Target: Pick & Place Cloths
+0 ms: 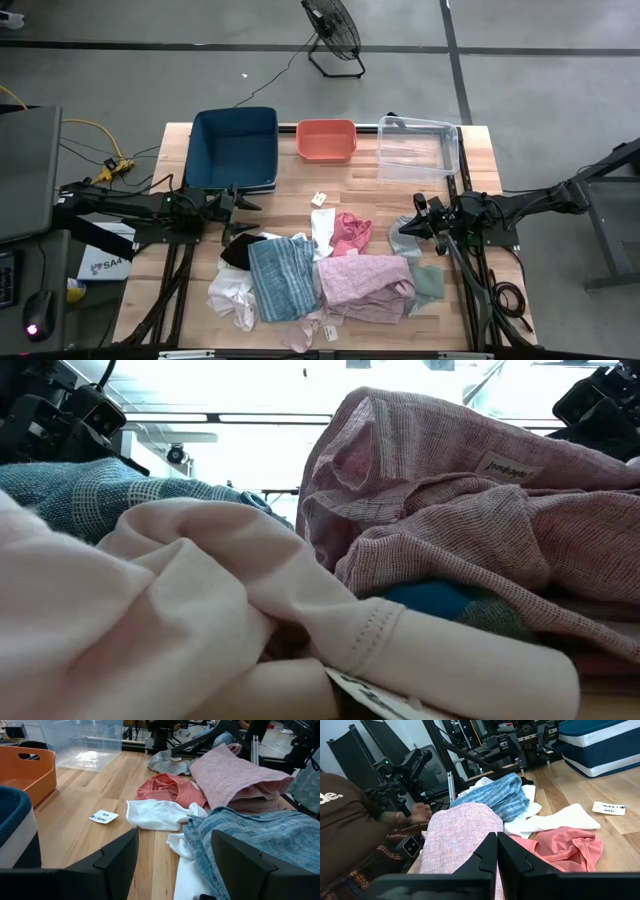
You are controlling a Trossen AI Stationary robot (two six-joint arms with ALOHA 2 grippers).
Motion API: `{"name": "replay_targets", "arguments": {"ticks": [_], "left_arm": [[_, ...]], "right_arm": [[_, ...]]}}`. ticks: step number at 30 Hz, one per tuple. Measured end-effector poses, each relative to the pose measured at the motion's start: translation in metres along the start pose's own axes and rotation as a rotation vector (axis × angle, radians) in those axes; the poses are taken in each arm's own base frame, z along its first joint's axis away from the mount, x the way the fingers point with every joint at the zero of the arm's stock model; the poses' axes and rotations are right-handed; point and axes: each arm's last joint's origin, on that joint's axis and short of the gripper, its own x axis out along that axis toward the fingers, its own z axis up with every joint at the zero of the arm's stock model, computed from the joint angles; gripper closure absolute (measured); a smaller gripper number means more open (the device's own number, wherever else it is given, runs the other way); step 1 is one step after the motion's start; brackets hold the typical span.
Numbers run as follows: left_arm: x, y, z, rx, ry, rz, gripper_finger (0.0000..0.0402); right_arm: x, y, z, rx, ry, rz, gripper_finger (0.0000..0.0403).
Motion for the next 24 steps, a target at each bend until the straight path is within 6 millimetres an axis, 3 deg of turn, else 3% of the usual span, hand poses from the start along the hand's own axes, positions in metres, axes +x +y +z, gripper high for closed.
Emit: {"name": "replay_targets", "arguments": {"ticks": [24], "left_arm": [[-0.0001,-0.0015,0.0050,-0.003,-0.049,-0.037,0.0158]], "right_arm": [[0.0000,0.0000,-0.0001,0.000,0.001,0.000,0.0400]]}}
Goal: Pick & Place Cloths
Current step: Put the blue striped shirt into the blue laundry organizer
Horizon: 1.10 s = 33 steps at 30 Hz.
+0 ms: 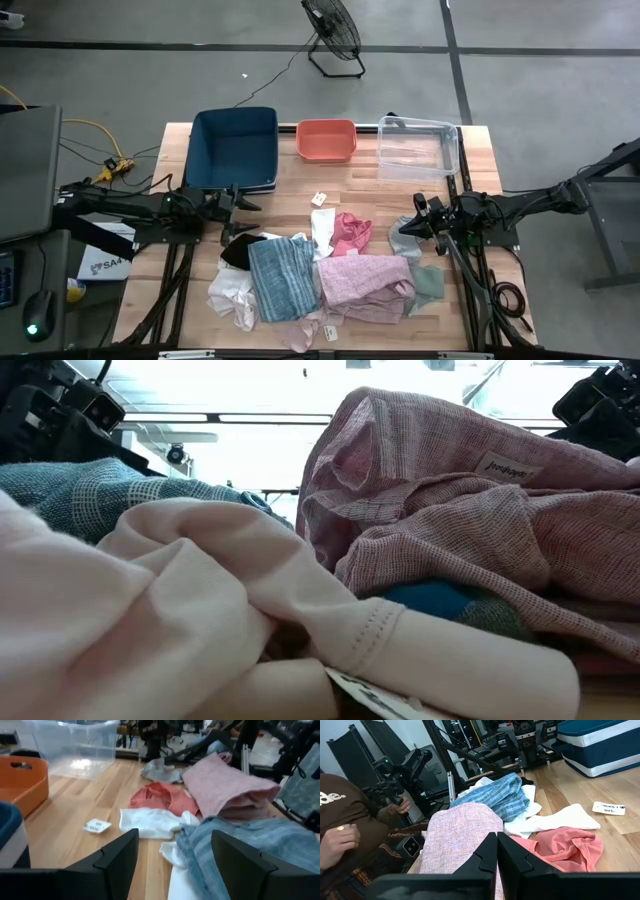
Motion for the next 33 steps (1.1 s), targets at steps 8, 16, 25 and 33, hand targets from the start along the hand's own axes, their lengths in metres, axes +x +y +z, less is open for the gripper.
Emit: {"name": "replay_targets", "arguments": {"ticks": [8,16,25,33], "left_arm": [[-0.002,-0.003,0.024,-0.010,-0.082,-0.009,0.0158],[-0.001,-0.006,0.037,0.028,-0.093,-0.059,0.0158],[0.010,-0.007,0.046,0.008,-0.025,-0.055,0.0158],[0.023,-0.010,0.063,-0.076,0.077,-0.103,0.0158]], "right_arm": [[0.000,0.000,0.000,0.000,0.000,0.000,0.0400],[0.000,0.000,0.000,0.000,0.000,0.000,0.0400],[0.000,0.000,0.000,0.000,0.001,0.002,0.0400],[0.000,0.000,0.000,0.000,0.001,0.002,0.0400]]}}
